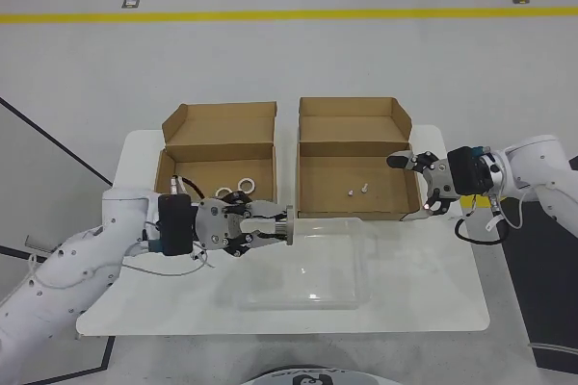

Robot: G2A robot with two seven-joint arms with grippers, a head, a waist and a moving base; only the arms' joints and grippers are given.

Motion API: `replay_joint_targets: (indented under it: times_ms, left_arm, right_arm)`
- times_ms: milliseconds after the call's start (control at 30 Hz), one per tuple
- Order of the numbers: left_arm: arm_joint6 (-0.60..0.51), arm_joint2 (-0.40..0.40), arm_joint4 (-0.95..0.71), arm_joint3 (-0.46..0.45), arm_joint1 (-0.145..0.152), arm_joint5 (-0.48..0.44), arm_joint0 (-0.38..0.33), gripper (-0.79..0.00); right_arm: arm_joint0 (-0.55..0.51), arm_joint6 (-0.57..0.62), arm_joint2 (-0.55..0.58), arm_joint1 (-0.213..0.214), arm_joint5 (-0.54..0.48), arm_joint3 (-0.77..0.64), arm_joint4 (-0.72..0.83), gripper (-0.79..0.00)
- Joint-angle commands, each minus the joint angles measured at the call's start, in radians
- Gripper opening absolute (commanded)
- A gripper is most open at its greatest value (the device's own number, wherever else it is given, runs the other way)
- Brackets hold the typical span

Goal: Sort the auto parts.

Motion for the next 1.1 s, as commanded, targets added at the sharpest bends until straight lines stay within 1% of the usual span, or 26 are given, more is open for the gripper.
replay_joint_targets:
  times_ms: [0, 433, 467, 533, 600, 667, 733, 800, 933, 967, 1067]
  left_arm:
    - [0.045, -0.001, 0.01, 0.018, -0.004, 0.01, 0.008, -0.785]
    - [0.053, -0.002, 0.013, 0.024, -0.005, 0.014, 0.009, -0.785]
    - [0.048, -0.002, 0.01, 0.025, -0.005, 0.019, 0.011, -0.785]
    - [0.034, -0.015, -0.021, 0.031, -0.009, 0.057, 0.021, -0.785]
    - [0.067, -0.025, -0.123, 0.036, -0.016, 0.088, 0.036, -0.785]
    - [0.078, -0.031, -0.167, 0.033, -0.022, 0.09, 0.037, -0.785]
    - [0.116, -0.029, -0.234, 0.034, -0.031, 0.086, 0.043, -0.785]
    - [0.145, -0.026, -0.252, 0.031, -0.039, 0.07, 0.04, -0.785]
    - [0.27, -0.009, -0.266, 0.029, -0.06, 0.046, 0.04, -0.785]
    - [0.29, -0.004, -0.269, 0.026, -0.063, 0.047, 0.041, -0.785]
    - [0.329, 0.019, -0.275, -0.004, -0.08, 0.086, 0.038, -0.785]
  right_arm:
    - [0.0, 0.0, 0.0, 0.0, 0.0, 0.0, 0.0, 0.0]
    - [0.0, 0.0, 0.0, 0.0, 0.0, 0.0, 0.0, 0.0]
    - [0.0, 0.0, 0.0, 0.0, 0.0, 0.0, 0.0, 0.0]
    - [0.0, 0.0, 0.0, 0.0, 0.0, 0.0, 0.0, 0.0]
    - [0.0, 0.0, 0.0, 0.0, 0.0, 0.0, 0.0, 0.0]
    - [0.0, 0.0, 0.0, 0.0, 0.0, 0.0, 0.0, 0.0]
    - [0.0, 0.0, 0.0, 0.0, 0.0, 0.0, 0.0, 0.0]
    - [0.0, 0.0, 0.0, 0.0, 0.0, 0.0, 0.0, 0.0]
    - [0.0, 0.0, 0.0, 0.0, 0.0, 0.0, 0.0, 0.0]
    - [0.0, 0.0, 0.0, 0.0, 0.0, 0.0, 0.0, 0.0]
    - [0.0, 0.0, 0.0, 0.0, 0.0, 0.0, 0.0, 0.0]
